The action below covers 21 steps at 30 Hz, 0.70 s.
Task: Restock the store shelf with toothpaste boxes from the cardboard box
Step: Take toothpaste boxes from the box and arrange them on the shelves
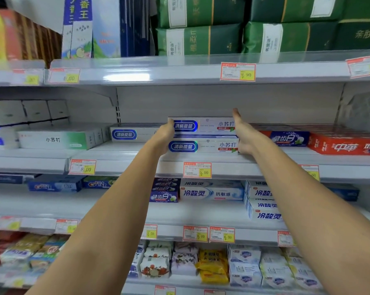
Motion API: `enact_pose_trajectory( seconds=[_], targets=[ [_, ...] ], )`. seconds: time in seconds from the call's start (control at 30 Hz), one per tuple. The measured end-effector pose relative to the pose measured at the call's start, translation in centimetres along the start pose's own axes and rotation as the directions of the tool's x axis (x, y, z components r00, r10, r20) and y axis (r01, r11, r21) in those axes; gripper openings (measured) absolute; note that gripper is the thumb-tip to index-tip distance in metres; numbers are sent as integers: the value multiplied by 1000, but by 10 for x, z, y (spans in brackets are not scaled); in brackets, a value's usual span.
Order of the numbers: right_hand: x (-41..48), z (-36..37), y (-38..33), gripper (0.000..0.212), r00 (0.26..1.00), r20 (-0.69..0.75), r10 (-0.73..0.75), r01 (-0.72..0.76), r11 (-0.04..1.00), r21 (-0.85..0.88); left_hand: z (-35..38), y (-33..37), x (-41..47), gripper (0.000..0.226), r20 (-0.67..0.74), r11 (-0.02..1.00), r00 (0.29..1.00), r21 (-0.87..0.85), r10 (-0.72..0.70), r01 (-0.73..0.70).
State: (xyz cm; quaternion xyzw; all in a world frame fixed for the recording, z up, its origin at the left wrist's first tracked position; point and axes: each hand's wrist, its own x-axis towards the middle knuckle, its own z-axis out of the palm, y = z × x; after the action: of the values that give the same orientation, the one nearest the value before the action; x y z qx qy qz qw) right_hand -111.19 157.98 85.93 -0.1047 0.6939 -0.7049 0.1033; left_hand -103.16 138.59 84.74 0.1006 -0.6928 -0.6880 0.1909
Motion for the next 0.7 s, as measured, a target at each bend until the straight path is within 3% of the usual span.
enact_pose_trajectory(
  seconds=[0.27, 0.37, 0.43, 0.5, 0.53, 0.6, 0.7],
  targets=[
    [-16, 3, 1, 58, 1000, -10, -9, 10, 997, 76, -4, 7, -9, 37, 45, 998, 997, -29, -55, 56],
    [-36, 7, 4, 48, 979, -148, -143, 147, 989, 14, -7, 10, -19, 35, 3, 986, 1000, 163, -27, 26],
    [-45, 7, 10, 38, 881, -283, -378, 344, 925, -163, -10, 8, -31, 37, -81, 910, 989, 406, 128, -85],
    [-56, 9, 20, 26, 725, -326, -606, 531, 794, -296, -17, -1, -50, 41, -148, 835, 909, 472, 391, -282],
    [-65, 13, 26, 24, 681, -289, -673, 601, 739, -304, -20, -7, -65, 36, -173, 813, 848, 428, 501, -394],
    [-87, 27, 45, 36, 661, -175, -730, 667, 678, -309, -28, -24, -97, 26, -188, 778, 771, 330, 609, -535],
    [-117, 51, 91, 50, 680, 32, -733, 686, 620, -380, -44, -69, -128, 42, -122, 792, 799, 284, 589, -541]
  ],
)
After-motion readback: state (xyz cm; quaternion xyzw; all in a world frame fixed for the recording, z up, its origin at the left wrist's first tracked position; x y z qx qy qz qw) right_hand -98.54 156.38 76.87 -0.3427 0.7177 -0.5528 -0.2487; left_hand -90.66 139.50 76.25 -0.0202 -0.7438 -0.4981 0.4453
